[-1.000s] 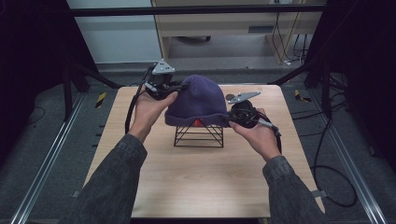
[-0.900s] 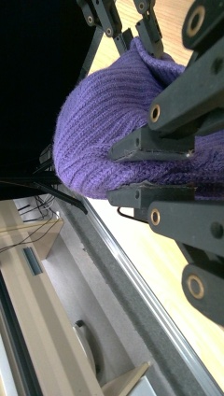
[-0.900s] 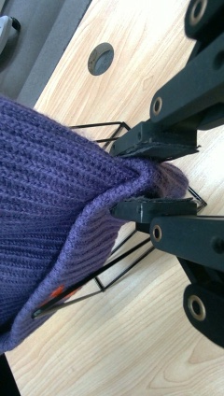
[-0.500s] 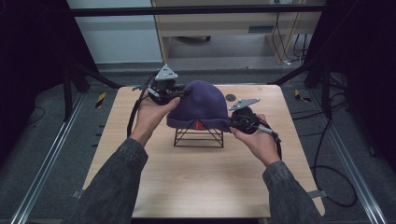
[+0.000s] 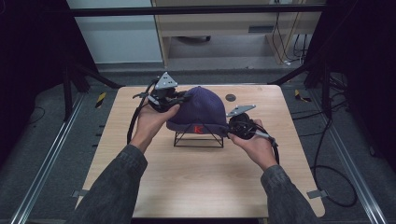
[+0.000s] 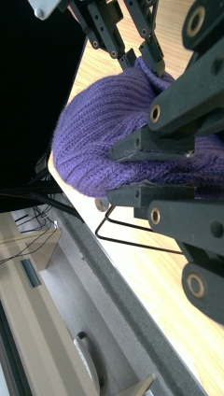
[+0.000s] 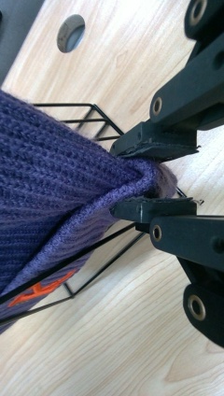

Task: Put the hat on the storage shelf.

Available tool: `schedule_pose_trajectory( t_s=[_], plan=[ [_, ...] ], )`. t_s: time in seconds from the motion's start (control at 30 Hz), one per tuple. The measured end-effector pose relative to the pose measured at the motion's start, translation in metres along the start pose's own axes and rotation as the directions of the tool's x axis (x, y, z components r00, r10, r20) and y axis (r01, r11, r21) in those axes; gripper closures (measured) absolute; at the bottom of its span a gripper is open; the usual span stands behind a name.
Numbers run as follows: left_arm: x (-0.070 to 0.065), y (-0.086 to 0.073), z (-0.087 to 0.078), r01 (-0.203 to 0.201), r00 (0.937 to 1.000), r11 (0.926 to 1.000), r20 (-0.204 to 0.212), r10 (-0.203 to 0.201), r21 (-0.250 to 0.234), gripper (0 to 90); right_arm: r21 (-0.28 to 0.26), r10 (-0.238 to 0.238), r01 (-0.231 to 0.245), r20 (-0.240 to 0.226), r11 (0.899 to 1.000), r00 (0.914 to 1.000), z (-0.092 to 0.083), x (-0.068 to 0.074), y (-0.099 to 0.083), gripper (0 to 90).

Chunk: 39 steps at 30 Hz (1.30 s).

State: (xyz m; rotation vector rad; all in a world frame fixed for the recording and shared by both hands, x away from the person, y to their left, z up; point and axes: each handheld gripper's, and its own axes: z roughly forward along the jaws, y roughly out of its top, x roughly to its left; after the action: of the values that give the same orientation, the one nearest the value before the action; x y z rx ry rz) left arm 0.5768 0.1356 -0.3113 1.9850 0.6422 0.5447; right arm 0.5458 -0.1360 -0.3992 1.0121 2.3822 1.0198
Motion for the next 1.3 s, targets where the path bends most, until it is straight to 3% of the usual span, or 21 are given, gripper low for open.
schedule_pose_trajectory(
  t_s=[0.17, 0.53, 0.87, 1.13, 1.3],
  plan=[
    [0.001, -0.008, 0.001, 0.012, 0.9999, 0.9999, 0.005, -0.012, -0.003, 79.3, 0.012, -0.003, 0.003, 0.003, 1.0, 1.0, 0.004, 0.001, -0.001, 72.1],
    [-0.004, -0.031, 0.006, -0.004, 0.9998, 0.9998, 0.017, 0.004, 0.018, 79.2, 0.034, 0.015, -0.015, 0.002, 0.999, 0.9999, 0.02, 0.003, -0.018, 71.7],
    [-0.005, -0.042, 0.009, -0.011, 0.9998, 0.9991, 0.019, 0.011, 0.04, 79.1, 0.057, 0.017, -0.018, 0.007, 0.998, 0.9998, 0.027, 0.0, -0.025, 70.8],
    [-0.006, -0.048, 0.01, 0.0, 0.9997, 0.9992, 0.026, -0.001, 0.039, 79.1, 0.087, 0.01, -0.012, 0.022, 0.996, 0.9997, 0.036, 0.003, -0.025, 70.1],
    [-0.004, -0.055, 0.012, 0.028, 0.9993, 0.9989, 0.023, -0.029, 0.038, 78.9, 0.1, 0.011, -0.013, 0.026, 0.995, 0.9996, 0.041, 0.004, -0.025, 69.5]
  ],
)
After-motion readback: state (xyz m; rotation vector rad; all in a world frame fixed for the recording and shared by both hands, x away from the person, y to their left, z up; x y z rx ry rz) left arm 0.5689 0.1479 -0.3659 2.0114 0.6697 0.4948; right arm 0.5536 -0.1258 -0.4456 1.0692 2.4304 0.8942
